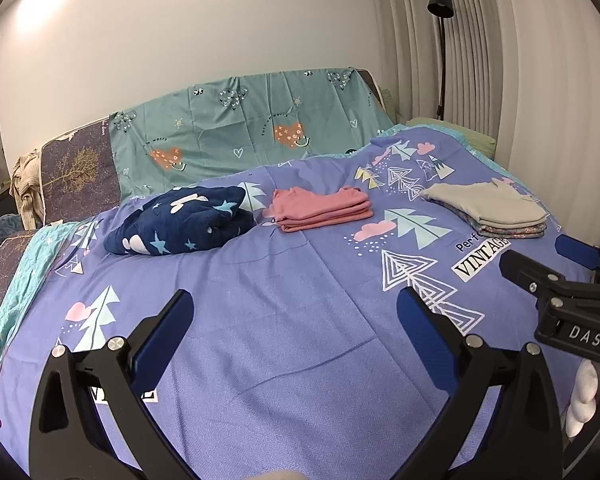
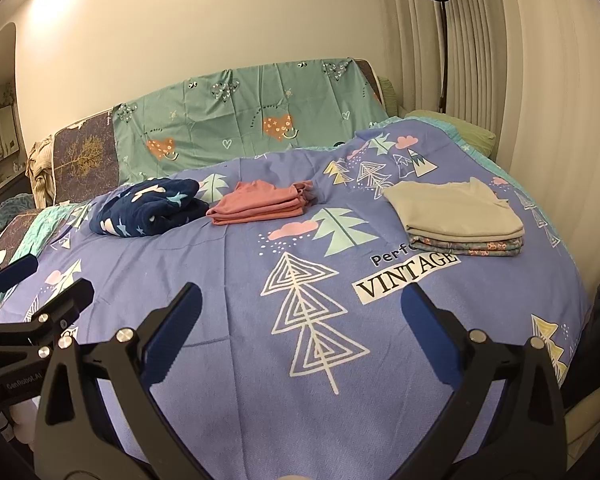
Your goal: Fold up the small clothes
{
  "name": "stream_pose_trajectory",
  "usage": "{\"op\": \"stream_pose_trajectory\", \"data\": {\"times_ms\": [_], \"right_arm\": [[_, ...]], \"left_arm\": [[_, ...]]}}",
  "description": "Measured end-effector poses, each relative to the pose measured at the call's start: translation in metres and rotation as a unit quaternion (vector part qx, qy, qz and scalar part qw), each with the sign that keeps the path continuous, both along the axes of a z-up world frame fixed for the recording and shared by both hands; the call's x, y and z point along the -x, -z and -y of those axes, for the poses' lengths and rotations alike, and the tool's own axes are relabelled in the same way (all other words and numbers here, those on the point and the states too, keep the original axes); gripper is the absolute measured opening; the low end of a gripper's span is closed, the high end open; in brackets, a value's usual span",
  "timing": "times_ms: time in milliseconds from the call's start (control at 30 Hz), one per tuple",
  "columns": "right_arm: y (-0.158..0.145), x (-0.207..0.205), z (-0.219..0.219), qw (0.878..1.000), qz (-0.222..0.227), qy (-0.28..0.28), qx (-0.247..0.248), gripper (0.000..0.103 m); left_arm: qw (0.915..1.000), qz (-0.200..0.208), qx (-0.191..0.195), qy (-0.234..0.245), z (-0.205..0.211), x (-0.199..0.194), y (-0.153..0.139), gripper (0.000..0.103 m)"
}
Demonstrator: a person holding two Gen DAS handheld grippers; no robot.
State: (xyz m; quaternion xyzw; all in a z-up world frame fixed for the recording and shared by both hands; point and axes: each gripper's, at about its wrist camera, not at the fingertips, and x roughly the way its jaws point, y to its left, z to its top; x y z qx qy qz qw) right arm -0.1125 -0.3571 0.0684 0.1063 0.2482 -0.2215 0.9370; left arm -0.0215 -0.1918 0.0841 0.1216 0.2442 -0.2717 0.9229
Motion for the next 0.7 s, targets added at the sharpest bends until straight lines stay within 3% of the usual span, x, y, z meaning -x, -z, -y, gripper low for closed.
{"op": "stream_pose_trajectory", "data": {"times_ms": [700], "right_arm": [[0.0011, -0.0025, 0.0000, 1.000, -0.007, 0.000, 0.003, 0.101]], "left_arm": [[1.0000, -0.005, -0.004, 0.004, 0.0043, 0.0010, 0.0035, 0.102]]}}
